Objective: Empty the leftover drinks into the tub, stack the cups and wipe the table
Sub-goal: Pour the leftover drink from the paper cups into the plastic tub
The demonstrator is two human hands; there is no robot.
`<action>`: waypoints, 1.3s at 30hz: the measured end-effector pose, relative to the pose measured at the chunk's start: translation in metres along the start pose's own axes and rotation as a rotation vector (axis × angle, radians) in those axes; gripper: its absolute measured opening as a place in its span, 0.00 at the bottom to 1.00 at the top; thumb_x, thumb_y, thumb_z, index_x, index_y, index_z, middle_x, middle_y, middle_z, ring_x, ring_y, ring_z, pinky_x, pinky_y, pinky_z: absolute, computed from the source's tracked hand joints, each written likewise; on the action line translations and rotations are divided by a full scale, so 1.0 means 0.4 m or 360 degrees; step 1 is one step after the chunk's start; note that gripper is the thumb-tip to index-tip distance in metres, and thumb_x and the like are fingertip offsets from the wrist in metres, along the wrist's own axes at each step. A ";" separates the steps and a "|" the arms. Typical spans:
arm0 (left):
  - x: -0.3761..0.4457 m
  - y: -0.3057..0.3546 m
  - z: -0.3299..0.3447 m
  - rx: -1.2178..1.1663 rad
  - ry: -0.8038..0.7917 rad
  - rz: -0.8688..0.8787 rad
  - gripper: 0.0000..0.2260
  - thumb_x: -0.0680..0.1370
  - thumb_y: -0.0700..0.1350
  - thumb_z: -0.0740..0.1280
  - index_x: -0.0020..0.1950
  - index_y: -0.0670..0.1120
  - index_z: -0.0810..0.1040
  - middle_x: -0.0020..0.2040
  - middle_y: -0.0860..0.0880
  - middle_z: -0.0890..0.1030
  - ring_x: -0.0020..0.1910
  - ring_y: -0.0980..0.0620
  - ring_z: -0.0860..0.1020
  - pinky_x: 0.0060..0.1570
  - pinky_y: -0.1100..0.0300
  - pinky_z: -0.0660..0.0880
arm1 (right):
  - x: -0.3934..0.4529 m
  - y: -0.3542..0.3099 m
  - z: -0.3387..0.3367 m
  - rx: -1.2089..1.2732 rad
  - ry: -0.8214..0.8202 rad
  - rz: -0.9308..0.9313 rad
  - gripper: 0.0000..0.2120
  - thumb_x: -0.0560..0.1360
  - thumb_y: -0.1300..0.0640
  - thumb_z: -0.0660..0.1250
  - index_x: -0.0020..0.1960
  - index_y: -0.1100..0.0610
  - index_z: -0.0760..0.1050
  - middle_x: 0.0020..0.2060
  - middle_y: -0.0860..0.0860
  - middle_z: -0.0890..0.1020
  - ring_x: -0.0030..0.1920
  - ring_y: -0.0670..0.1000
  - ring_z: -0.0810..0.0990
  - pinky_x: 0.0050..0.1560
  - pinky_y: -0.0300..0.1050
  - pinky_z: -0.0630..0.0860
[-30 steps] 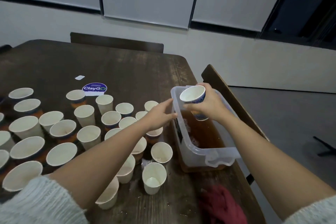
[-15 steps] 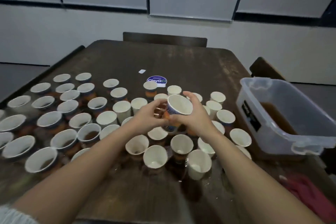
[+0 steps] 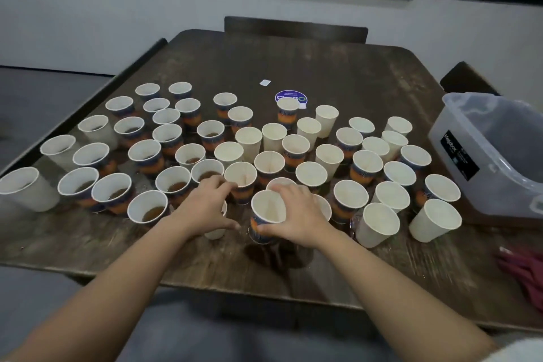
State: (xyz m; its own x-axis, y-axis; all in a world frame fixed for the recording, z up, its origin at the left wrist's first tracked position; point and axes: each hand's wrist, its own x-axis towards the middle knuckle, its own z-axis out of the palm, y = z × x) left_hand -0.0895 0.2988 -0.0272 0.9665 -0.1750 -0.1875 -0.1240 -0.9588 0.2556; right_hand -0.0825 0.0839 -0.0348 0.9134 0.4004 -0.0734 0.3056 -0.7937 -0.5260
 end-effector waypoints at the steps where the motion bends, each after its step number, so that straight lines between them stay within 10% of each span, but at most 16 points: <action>1: -0.008 -0.012 0.007 0.0049 0.0046 -0.0005 0.41 0.67 0.60 0.75 0.75 0.49 0.63 0.72 0.45 0.63 0.70 0.46 0.62 0.69 0.53 0.64 | 0.004 -0.002 0.019 -0.0117 -0.0004 -0.0060 0.42 0.62 0.31 0.69 0.71 0.48 0.65 0.68 0.48 0.68 0.70 0.53 0.62 0.70 0.51 0.58; 10: -0.026 -0.075 0.053 -0.0146 0.0066 -0.0186 0.42 0.68 0.59 0.75 0.75 0.47 0.60 0.73 0.47 0.65 0.70 0.47 0.66 0.65 0.52 0.70 | 0.041 -0.009 0.089 -0.0638 0.0027 -0.0107 0.41 0.68 0.32 0.69 0.74 0.51 0.61 0.76 0.55 0.55 0.78 0.59 0.42 0.75 0.62 0.40; 25: -0.016 -0.068 0.014 -0.0377 0.0154 -0.0230 0.35 0.71 0.50 0.75 0.74 0.49 0.63 0.70 0.46 0.66 0.66 0.46 0.69 0.61 0.53 0.71 | 0.060 -0.008 0.074 -0.0465 -0.0030 -0.0169 0.52 0.63 0.21 0.55 0.78 0.49 0.53 0.77 0.52 0.55 0.78 0.56 0.41 0.74 0.61 0.35; 32: 0.015 0.006 -0.165 -0.0471 0.0315 -0.0102 0.34 0.71 0.53 0.75 0.73 0.49 0.66 0.65 0.46 0.68 0.64 0.47 0.70 0.61 0.54 0.69 | 0.105 -0.061 0.004 0.0183 0.0231 -0.0244 0.43 0.68 0.35 0.71 0.75 0.53 0.61 0.71 0.52 0.66 0.73 0.53 0.60 0.74 0.53 0.56; 39: 0.086 0.171 -0.305 -0.0513 0.0376 0.0217 0.34 0.71 0.57 0.73 0.74 0.51 0.66 0.65 0.47 0.69 0.64 0.50 0.70 0.57 0.61 0.66 | 0.135 -0.051 -0.106 0.1034 0.0306 -0.0169 0.25 0.70 0.53 0.77 0.63 0.49 0.70 0.55 0.42 0.78 0.56 0.41 0.77 0.52 0.35 0.73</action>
State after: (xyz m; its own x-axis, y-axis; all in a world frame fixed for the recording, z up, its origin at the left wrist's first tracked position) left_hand -0.0373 0.2544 0.0996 0.9757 -0.2035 0.0816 -0.2141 -0.8049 0.5534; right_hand -0.0282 0.1022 0.0077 0.9372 0.3247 0.1272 0.2279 -0.2944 -0.9281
